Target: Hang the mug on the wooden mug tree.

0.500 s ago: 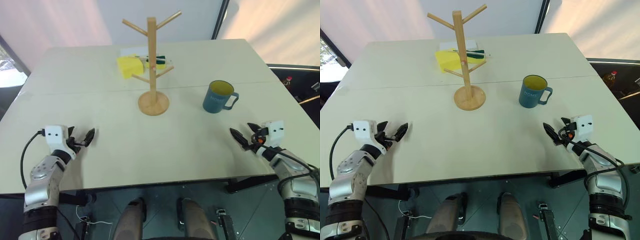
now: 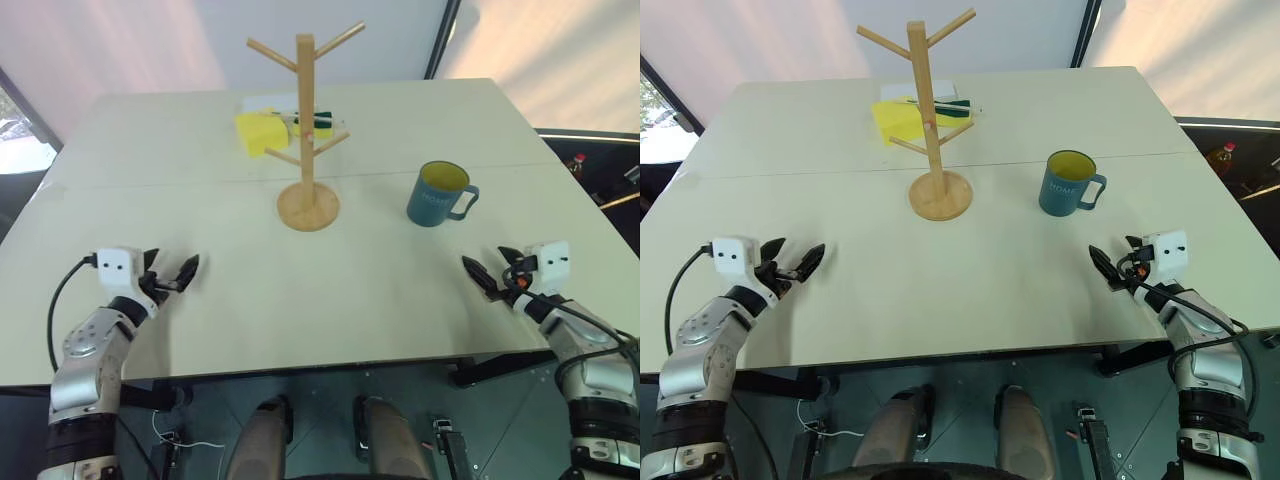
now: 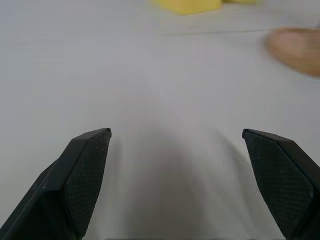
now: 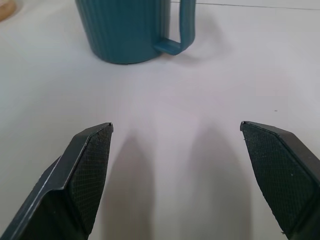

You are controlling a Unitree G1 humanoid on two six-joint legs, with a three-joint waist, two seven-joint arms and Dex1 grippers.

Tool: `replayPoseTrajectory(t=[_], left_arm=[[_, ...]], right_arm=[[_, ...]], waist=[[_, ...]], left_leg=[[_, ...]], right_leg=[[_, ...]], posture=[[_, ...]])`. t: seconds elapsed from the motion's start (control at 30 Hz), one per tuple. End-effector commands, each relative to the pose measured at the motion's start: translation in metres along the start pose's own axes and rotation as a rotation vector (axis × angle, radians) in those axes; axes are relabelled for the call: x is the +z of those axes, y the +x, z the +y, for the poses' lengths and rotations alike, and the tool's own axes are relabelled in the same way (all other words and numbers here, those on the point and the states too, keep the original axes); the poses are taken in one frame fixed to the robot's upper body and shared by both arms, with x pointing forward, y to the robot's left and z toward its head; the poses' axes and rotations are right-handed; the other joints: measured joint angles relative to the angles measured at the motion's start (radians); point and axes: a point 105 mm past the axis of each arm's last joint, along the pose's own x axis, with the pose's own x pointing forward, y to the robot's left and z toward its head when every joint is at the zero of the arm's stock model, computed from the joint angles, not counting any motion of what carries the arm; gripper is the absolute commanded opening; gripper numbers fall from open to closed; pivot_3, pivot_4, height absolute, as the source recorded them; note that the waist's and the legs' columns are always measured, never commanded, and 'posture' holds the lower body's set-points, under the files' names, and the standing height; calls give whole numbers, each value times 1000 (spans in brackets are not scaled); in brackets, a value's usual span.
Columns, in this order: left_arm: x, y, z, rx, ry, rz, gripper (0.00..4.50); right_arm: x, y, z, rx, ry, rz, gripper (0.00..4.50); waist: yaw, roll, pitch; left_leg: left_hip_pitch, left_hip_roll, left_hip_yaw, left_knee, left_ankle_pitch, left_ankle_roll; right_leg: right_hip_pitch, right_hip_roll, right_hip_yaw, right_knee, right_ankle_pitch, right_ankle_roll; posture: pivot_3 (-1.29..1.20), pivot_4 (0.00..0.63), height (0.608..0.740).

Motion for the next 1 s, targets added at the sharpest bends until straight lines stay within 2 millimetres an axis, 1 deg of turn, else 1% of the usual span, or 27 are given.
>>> replayPoseTrajectory(t=[0.03,0.1,0.2,0.27,0.37,0.57,1.0], left_arm=[[14,8,-57,-255,31,-37,4500],[22,11,-94,-415,35,-65,4500],[31,12,-135,-600,69,-90,4500],[34,12,-153,-686,104,-95,4500],[42,13,-168,-756,106,-121,4500],[54,6,-187,-855,107,-153,4500],[57,8,-187,-846,101,-166,4500]], right_arm=[[24,11,-2,-47,-50,-86,4258],[27,18,-3,-81,-79,-89,4258],[32,29,-2,-111,-89,-104,4258],[35,35,0,-125,-92,-117,4258],[39,42,-1,-145,-98,-132,4258],[41,53,-6,-182,-108,-140,4258],[42,74,-9,-220,-109,-140,4258]], waist=[[-1,0,0],[-2,0,0],[-1,0,0],[-1,0,0],[-2,0,0],[-4,0,0],[-5,0,0]], left_leg=[[0,0,0,0,0,0],[0,0,1,0,0,0],[0,0,1,0,0,0],[0,0,1,0,0,0],[1,0,1,0,0,0],[1,0,1,0,0,1],[1,0,1,1,1,1]], right_leg=[[0,0,0,0,0,0],[0,0,1,0,0,0],[0,0,1,0,0,-1],[0,0,1,1,1,-1],[0,1,0,2,1,0],[0,1,1,2,1,0],[0,1,1,3,2,1]], posture=[[0,150,740],[0,150,740],[0,150,740],[0,150,740],[0,150,740],[0,150,740],[0,150,740]])
